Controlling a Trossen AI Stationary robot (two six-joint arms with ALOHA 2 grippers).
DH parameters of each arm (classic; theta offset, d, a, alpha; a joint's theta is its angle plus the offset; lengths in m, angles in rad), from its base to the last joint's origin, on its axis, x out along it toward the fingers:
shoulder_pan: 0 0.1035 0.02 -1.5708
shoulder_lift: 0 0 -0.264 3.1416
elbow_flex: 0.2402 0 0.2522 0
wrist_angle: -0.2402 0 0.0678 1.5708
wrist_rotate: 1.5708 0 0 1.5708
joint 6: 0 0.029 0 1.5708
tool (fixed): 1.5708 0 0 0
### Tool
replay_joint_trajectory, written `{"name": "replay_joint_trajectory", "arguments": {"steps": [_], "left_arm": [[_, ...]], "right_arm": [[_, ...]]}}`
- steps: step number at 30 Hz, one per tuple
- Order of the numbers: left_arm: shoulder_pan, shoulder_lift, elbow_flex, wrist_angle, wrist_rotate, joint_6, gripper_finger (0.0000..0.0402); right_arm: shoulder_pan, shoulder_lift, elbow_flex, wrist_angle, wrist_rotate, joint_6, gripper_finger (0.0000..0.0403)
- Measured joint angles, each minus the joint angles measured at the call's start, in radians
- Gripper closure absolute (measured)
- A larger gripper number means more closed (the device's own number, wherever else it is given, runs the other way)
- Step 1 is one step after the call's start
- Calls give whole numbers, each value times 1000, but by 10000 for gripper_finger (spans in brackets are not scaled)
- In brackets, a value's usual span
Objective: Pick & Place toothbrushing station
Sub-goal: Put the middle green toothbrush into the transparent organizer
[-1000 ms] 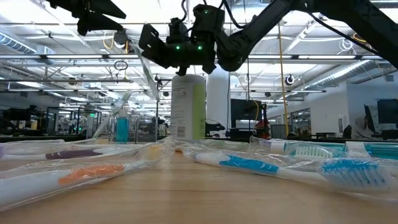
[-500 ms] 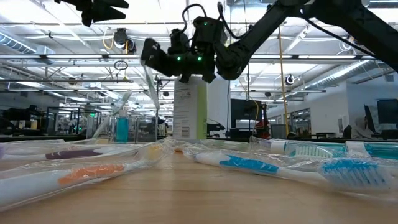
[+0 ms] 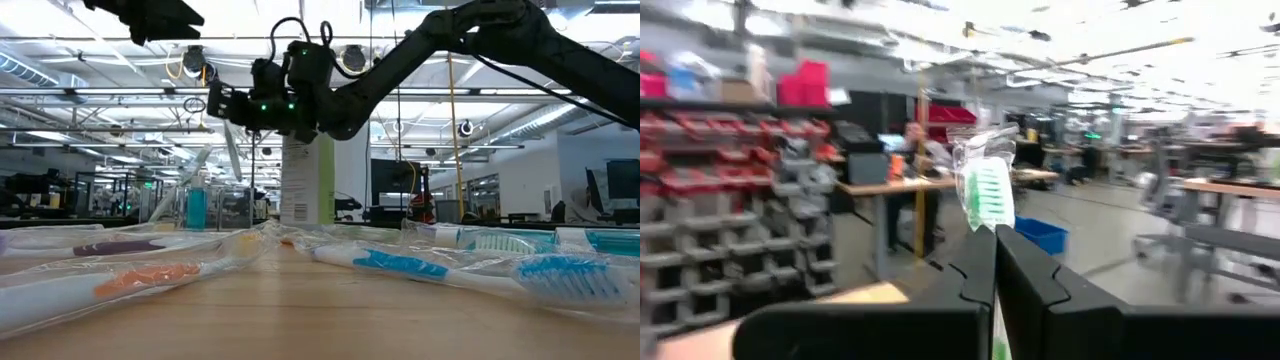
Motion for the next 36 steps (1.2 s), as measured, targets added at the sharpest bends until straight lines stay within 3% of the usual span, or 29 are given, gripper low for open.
{"name": "replay_joint_trajectory", "arguments": {"steps": [6,13,26,29,36], "left_arm": [[0,0,0,3,0,-1,176],[0,0,0,-18,0,-18,176],[0,0,0,-51,0,-75,176],[0,0,0,-61,0,-93,176],[0,1,0,-76,0,-127,176]], "right_arm": [[1,1,-3,-49,18,-29,403],[15,-7,-4,-236,27,-58,403],[129,-43,-4,-295,428,-400,403],[150,-43,-4,-383,441,-459,403],[161,-43,-4,-446,438,-344,380]]}}
